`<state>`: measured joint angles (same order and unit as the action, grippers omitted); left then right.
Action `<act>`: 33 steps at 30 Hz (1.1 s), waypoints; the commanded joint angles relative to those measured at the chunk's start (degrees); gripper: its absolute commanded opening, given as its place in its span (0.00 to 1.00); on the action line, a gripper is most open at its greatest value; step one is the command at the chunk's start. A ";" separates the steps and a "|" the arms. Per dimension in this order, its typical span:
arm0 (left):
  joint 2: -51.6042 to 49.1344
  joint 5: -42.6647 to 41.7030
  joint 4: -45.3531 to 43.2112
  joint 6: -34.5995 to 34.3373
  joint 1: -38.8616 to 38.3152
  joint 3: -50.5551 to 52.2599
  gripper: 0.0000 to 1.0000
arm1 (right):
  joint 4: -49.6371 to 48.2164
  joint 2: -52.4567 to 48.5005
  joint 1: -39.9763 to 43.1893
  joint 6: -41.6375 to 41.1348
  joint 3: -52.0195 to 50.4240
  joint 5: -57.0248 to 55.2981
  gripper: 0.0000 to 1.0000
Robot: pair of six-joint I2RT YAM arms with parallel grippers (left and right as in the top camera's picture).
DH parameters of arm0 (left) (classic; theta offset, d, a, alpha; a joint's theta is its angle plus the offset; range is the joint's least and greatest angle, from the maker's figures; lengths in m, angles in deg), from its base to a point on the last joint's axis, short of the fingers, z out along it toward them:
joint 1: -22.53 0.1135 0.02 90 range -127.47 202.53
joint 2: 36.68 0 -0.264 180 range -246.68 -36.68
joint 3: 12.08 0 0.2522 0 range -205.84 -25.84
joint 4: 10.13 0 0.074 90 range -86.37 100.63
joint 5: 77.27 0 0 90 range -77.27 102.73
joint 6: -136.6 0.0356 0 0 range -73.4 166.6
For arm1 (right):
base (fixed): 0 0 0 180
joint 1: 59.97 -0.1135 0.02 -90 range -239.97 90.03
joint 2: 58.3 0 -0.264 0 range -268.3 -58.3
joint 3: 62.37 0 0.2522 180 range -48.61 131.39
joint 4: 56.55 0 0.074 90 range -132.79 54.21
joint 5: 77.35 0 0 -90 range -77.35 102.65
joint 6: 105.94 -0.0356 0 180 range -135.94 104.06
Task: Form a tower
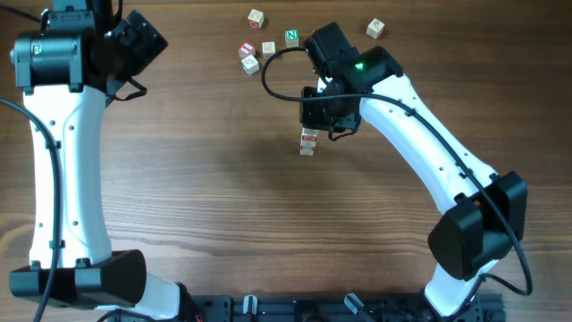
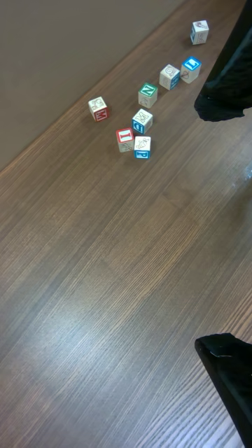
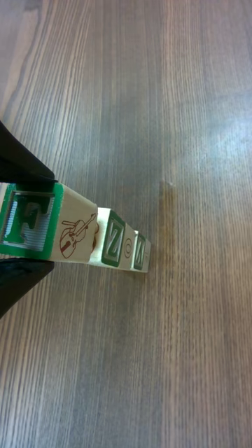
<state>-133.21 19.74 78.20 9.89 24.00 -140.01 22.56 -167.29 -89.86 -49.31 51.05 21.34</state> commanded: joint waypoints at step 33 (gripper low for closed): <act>0.11 0.52 -0.13 0.48 0.31 0.00 1.00 | -1.86 -1.27 0.07 0.35 -1.64 0.26 0.27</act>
<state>-133.21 19.74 78.22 9.89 24.00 -140.01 21.03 -167.48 -89.86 -49.29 49.98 21.23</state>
